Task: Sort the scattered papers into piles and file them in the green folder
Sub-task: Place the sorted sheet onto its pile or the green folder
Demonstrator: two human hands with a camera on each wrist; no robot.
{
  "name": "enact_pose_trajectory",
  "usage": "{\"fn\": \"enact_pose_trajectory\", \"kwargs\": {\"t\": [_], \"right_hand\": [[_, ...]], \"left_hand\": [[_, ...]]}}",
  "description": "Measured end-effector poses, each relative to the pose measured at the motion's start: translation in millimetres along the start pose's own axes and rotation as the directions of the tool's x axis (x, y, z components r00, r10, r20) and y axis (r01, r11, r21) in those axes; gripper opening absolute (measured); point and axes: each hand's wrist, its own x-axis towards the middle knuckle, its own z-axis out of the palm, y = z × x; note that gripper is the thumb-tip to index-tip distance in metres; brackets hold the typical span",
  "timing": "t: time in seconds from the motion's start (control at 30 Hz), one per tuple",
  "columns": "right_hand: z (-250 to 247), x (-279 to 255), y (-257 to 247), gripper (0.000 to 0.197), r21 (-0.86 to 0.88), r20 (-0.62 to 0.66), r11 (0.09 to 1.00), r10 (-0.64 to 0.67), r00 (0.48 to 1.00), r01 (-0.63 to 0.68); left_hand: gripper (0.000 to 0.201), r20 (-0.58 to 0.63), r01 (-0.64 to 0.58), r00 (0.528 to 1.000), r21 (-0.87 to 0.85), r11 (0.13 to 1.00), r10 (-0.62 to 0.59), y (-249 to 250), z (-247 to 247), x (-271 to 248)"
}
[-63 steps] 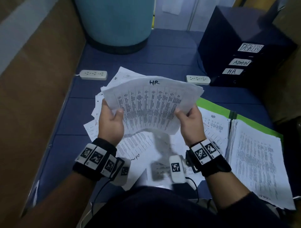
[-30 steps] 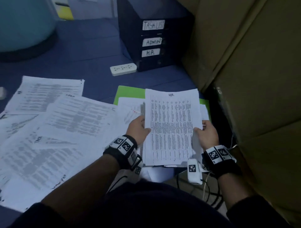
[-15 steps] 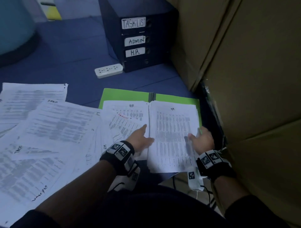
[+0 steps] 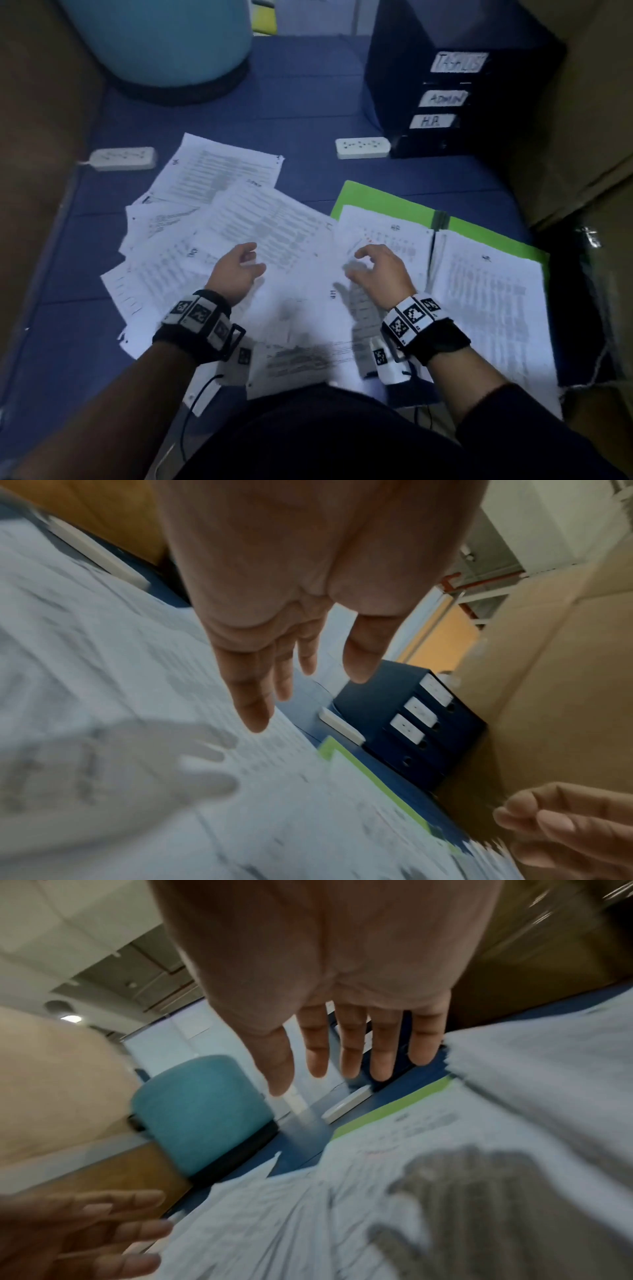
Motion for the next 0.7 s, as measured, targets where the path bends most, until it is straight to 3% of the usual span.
{"fn": "enact_pose_trajectory", "kwargs": {"t": [0.17,0.3,0.37,0.47,0.57,0.7], "right_hand": [[80,23,-67,0.052,-0.184,0.200,0.979,-0.051,0.979,0.089],[127,33,-97,0.056,-0.390,0.241,0.913,-0.020,0.970,0.116],[144,33,-103,0.049,-0.472,0.237,0.879,0.057,0.970,0.063],[156,30,-107,0.039,-0.544,0.244,0.839,0.127,0.961,0.027],[157,26,-106,0.036,-0.550,0.277,0.831,0.087,0.957,0.084],[166,19,-99,0.057,-0.595,0.272,0.794,0.057,0.961,0.121]], "left_hand": [[0.048,-0.043,0.078,0.996,-0.015,0.997,-0.078,-38,-62,8],[0.052,0.011,0.105,0.994,0.044,0.994,-0.105,-57,-90,13],[0.054,0.045,0.109,0.993,0.067,0.992,-0.112,-64,-99,11],[0.057,0.092,0.088,0.991,0.093,0.992,-0.096,-71,-108,11],[0.057,0.105,0.065,0.992,0.110,0.992,-0.076,-74,-110,14],[0.058,0.096,0.084,0.991,0.082,0.993,-0.092,-72,-108,17]]}}
